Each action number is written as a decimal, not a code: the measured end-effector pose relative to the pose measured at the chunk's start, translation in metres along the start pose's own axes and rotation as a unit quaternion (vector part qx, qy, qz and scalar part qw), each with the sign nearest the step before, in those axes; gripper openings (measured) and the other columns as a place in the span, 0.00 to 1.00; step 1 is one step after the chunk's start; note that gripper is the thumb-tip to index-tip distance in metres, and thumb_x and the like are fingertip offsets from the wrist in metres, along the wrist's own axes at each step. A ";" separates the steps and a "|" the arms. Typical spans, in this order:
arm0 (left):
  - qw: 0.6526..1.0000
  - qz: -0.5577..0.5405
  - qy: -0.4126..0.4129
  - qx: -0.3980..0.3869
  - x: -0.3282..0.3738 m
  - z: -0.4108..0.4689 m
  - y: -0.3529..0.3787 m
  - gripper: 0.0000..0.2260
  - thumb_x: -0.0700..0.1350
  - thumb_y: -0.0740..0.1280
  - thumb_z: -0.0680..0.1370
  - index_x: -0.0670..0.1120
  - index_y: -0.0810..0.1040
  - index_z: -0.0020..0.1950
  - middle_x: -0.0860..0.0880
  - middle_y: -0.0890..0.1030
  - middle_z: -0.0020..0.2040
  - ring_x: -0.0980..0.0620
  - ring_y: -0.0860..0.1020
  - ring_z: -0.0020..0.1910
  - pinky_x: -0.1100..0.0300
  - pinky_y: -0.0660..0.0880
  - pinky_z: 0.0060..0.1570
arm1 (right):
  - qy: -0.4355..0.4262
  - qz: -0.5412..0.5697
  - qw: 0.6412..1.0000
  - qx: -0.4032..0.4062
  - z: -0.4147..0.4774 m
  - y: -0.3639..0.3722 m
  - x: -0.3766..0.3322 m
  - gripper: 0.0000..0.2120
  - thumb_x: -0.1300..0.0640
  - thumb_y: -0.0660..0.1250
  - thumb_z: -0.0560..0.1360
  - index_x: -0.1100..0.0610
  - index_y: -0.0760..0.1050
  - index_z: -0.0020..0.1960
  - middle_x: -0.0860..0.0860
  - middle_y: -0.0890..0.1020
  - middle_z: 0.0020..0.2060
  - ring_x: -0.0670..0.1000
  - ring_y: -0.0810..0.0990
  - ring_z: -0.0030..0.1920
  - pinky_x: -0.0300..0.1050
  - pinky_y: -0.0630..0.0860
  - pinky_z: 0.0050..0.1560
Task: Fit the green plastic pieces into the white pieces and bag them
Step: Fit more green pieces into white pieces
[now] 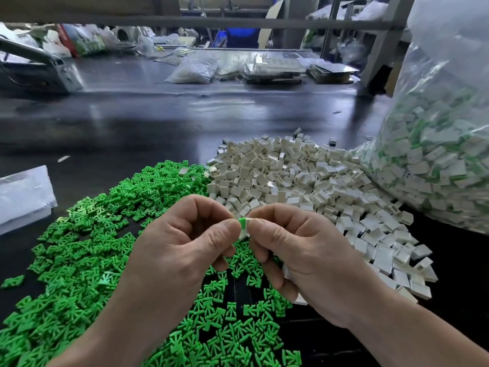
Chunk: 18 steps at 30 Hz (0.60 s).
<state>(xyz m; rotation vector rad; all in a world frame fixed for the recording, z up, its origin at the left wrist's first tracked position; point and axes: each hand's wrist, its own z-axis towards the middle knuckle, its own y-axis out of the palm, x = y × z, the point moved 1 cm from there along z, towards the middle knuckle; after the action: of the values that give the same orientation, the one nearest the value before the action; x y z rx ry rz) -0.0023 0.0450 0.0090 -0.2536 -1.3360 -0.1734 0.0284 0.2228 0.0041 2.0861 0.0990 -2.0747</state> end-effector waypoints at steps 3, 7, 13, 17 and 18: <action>1.000 -0.020 0.000 -0.016 -0.002 0.002 -0.002 0.08 0.51 0.74 0.69 0.49 0.82 0.43 0.45 0.81 0.35 0.49 0.80 0.33 0.62 0.76 0.33 | -0.003 -0.004 1.000 0.005 0.001 0.000 0.000 0.07 0.49 0.69 0.76 0.51 0.82 0.48 0.50 0.78 0.33 0.48 0.73 0.26 0.37 0.67 0.21; 0.991 -0.116 -0.043 -0.052 -0.004 0.003 -0.002 0.12 0.52 0.73 0.70 0.45 0.82 0.46 0.42 0.81 0.38 0.47 0.79 0.35 0.60 0.76 0.32 | 0.007 0.011 1.000 -0.009 0.001 0.000 0.000 0.08 0.50 0.68 0.77 0.54 0.81 0.48 0.50 0.78 0.33 0.47 0.73 0.25 0.36 0.66 0.21; 0.931 -0.296 -0.132 -0.169 -0.002 0.002 0.008 0.18 0.50 0.73 0.74 0.43 0.81 0.60 0.43 0.81 0.35 0.50 0.79 0.30 0.59 0.77 0.27 | 0.023 0.036 0.998 -0.037 -0.001 0.003 -0.002 0.10 0.50 0.67 0.77 0.55 0.80 0.44 0.52 0.77 0.33 0.46 0.71 0.24 0.35 0.65 0.20; 0.893 -0.370 -0.163 -0.198 -0.002 0.002 0.009 0.17 0.48 0.75 0.72 0.42 0.82 0.58 0.42 0.83 0.36 0.49 0.82 0.31 0.59 0.79 0.28 | 0.046 0.082 0.994 -0.047 -0.002 0.004 -0.004 0.17 0.50 0.68 0.76 0.64 0.77 0.52 0.50 0.76 0.29 0.45 0.70 0.21 0.33 0.64 0.19; 0.892 -0.373 -0.167 -0.193 -0.003 0.002 0.010 0.16 0.48 0.76 0.71 0.42 0.82 0.56 0.41 0.83 0.35 0.49 0.82 0.30 0.59 0.79 0.27 | 0.050 0.082 0.994 -0.047 -0.003 0.004 -0.004 0.18 0.50 0.69 0.75 0.65 0.77 0.54 0.50 0.76 0.29 0.44 0.70 0.21 0.33 0.64 0.19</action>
<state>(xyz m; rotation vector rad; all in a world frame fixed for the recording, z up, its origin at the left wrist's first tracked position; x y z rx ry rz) -0.0018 0.0546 0.0057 -0.0885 -1.6865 -1.0961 0.0320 0.2194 0.0085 2.0674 0.0361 -1.8361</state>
